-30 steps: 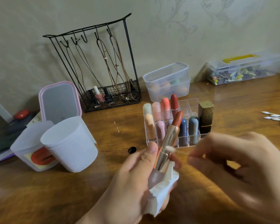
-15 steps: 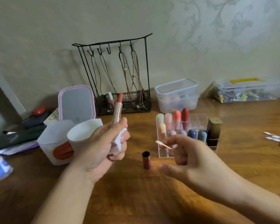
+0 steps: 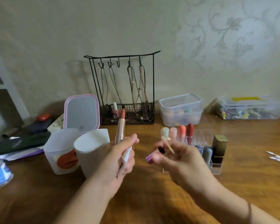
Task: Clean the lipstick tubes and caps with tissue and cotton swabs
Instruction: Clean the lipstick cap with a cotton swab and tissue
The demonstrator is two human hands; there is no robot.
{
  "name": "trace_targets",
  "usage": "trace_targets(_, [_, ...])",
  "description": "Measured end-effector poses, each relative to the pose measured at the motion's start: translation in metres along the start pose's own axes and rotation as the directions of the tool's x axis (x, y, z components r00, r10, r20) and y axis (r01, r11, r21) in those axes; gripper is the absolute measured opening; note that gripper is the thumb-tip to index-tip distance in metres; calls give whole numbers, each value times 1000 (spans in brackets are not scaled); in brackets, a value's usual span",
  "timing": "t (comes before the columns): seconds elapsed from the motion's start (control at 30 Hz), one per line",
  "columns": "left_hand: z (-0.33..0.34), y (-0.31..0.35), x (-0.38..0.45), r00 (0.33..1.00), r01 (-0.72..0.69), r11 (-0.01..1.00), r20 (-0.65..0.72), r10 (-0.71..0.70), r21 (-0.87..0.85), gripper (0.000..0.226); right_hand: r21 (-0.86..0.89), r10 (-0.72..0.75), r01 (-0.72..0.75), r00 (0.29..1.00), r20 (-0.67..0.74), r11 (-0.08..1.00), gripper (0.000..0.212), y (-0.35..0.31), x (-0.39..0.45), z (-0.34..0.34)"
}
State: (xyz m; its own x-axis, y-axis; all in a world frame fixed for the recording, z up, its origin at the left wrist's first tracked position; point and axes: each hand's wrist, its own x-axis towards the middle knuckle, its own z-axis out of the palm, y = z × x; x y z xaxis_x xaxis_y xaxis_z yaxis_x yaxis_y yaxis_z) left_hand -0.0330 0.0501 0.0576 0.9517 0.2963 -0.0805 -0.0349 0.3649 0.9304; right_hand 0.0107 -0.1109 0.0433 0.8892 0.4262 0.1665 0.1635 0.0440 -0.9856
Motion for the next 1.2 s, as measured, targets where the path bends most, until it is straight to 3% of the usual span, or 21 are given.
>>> trace_targets(0.03, [4, -6, -2, 1000, -21, 1000, 5, 21, 2, 28, 128, -27, 23, 999, 30, 992, 24, -9, -3, -7])
trace_targets(0.1, [15, -16, -9, 998, 3, 999, 61, -1, -34, 37, 217, -71, 52, 994, 81, 975, 29, -20, -10, -19])
trace_targets(0.27, [27, -23, -23, 892, 141, 975, 450, -51, -169, 50, 271, -50, 39, 998, 34, 962, 28, -23, -22, -26])
trace_targets(0.37, [25, -26, -21, 898, 113, 985, 438, -44, -132, 64, 310, -62, 51, 998, 25, 949, 31, -20, -25, -29])
trace_targets(0.43, [31, -27, -23, 902, 60, 993, 431, -12, -99, 60, 305, -86, 64, 994, 61, 950, 27, -22, -27, -31])
trace_targets(0.53, [38, -26, -26, 921, 62, 992, 389, -15, -109, 43, 203, -101, 69, 983, 152, 977, 21, -26, -29, -37])
trace_targets(0.63, [33, -26, -23, 934, 134, 985, 346, -89, -109, 52, -2, -166, 167, 981, 98, 986, 29, -20, -29, -59])
trace_targets(0.7, [28, -26, -21, 924, 193, 972, 358, -134, -135, 48, -411, -347, 341, 936, 62, 846, 29, -13, -28, -76])
trace_targets(0.77, [28, -24, -22, 924, 223, 960, 352, -152, -172, 42, -625, -476, 428, 874, 101, 653, 23, -12, -26, -86])
trace_targets(0.87, [30, -22, -22, 940, 232, 952, 298, -167, -200, 31, -696, -536, 451, 837, 112, 559, 18, -12, -26, -83])
trace_targets(1.1, [35, -24, -22, 970, 85, 996, 229, -78, -23, 9, -679, -454, 432, 876, 161, 593, 19, -3, -30, -74])
trace_targets(1.2, [37, -24, -23, 980, 28, 1000, 197, -28, 4, 19, -635, -426, 439, 886, 186, 635, 22, -3, -31, -71])
